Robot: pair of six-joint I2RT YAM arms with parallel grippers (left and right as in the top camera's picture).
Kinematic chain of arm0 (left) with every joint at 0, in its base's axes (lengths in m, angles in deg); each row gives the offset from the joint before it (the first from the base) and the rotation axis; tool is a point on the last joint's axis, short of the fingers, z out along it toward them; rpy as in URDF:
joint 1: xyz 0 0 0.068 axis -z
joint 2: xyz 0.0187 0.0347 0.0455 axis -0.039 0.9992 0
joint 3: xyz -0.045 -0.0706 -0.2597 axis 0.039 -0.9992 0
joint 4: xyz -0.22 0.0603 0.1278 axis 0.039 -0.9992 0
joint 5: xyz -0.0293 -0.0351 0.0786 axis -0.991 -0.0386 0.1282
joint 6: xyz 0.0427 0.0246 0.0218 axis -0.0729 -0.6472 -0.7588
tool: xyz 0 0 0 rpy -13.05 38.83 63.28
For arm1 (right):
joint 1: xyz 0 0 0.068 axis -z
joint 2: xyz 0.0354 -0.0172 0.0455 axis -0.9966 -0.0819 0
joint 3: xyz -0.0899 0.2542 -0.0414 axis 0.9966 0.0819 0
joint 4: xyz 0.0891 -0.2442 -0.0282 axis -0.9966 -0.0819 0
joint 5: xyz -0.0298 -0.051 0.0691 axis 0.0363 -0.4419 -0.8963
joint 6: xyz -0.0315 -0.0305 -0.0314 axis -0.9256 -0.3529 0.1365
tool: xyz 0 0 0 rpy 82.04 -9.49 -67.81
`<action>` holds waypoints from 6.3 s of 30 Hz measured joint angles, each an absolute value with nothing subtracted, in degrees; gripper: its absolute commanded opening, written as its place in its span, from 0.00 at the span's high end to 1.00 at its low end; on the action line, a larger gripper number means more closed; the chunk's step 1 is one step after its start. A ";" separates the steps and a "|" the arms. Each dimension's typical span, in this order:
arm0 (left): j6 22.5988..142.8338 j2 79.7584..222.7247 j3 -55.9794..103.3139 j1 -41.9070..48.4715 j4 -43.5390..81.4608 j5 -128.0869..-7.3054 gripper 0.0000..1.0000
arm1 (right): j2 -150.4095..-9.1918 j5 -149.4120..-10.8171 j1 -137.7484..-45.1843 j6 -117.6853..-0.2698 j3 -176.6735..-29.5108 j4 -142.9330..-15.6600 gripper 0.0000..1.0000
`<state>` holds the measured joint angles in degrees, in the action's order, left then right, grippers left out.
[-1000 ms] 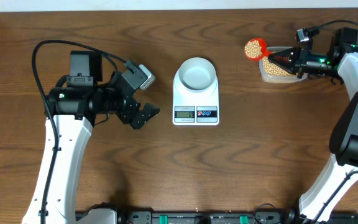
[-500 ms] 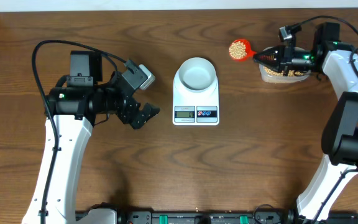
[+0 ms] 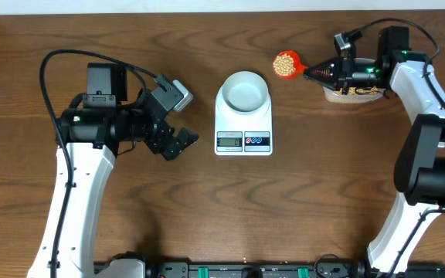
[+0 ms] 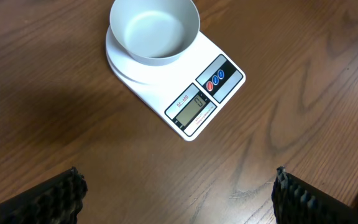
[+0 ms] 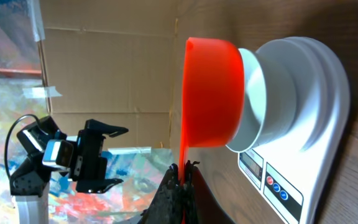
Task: Scoop item into bowl and weigh 50g on scale
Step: 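Carry the filled scoop left over the white bowl on the scale, then tilt the scoop to pour soybeans into the white bowl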
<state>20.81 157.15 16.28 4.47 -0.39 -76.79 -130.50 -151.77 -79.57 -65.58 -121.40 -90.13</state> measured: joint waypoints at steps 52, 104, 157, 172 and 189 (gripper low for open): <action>20.81 157.15 16.26 4.47 -0.39 -76.79 0.02 | -130.50 -143.55 -86.60 -70.17 -121.40 -85.84 0.99; 20.83 157.15 16.26 4.47 -0.39 -76.79 0.02 | -130.50 -134.02 -90.95 -103.08 -121.40 -85.84 0.99; 20.81 157.15 16.26 4.47 -0.39 -76.79 0.02 | -130.50 -128.10 -91.94 -121.05 -121.40 -83.90 0.99; 20.81 157.15 16.26 4.47 -0.39 -76.79 0.02 | -129.60 -127.95 -91.96 -121.20 -121.40 -83.24 0.99; 20.83 157.15 16.26 4.47 -0.39 -76.79 0.02 | -126.06 -119.16 -96.46 -121.23 -121.40 -83.20 0.99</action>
